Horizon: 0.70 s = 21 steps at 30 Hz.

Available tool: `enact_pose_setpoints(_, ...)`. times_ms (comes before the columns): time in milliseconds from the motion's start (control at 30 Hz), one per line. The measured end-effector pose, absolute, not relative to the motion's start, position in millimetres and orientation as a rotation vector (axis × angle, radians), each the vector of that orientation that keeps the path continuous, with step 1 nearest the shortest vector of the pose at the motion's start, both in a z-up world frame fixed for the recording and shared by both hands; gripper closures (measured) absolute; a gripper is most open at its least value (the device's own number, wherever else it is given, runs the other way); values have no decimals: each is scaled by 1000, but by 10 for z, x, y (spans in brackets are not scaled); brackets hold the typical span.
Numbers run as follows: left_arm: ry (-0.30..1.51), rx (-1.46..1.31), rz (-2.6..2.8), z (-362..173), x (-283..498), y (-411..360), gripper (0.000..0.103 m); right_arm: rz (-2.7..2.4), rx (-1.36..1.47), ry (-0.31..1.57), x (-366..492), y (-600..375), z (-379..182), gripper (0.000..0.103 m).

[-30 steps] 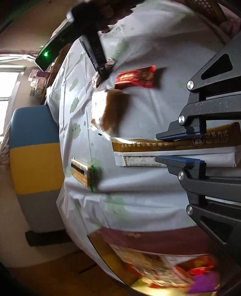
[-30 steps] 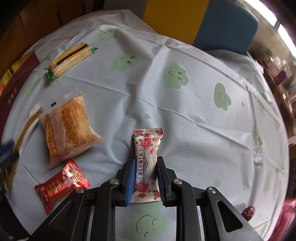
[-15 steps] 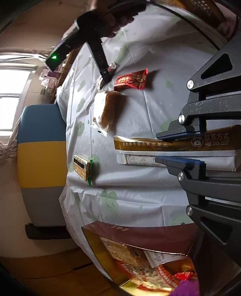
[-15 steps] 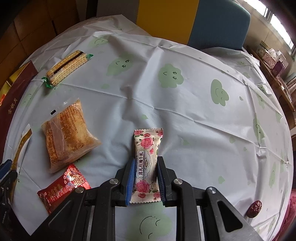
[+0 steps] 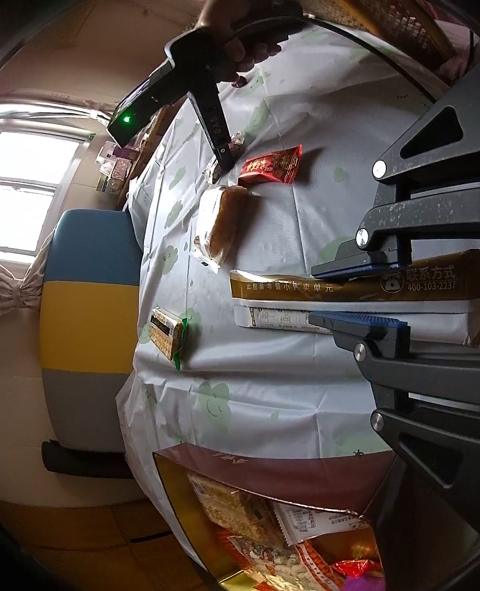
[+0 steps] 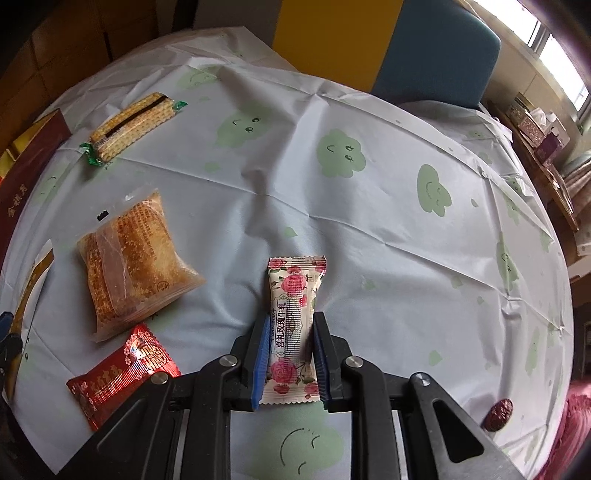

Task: Organize snacks
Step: 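Carry the rose-print candy into the gold tray and open the right gripper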

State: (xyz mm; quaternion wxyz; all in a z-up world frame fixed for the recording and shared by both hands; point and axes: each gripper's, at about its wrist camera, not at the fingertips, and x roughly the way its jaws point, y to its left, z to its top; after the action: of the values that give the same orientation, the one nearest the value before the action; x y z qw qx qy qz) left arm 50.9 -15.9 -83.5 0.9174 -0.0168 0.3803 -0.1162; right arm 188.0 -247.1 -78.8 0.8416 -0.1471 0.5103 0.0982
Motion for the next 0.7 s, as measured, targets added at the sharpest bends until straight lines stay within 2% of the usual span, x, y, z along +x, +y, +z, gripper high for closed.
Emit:
enact_pose_setpoints(333, 789, -90, -242, -830, 481, -84, 86, 323, -240, 1055, 1563, -2199, -417, 83)
enact_pose_setpoints(700, 795, -109, -235, -833, 444, -9, 86, 680, -241, 981, 1260, -1269, 86, 83)
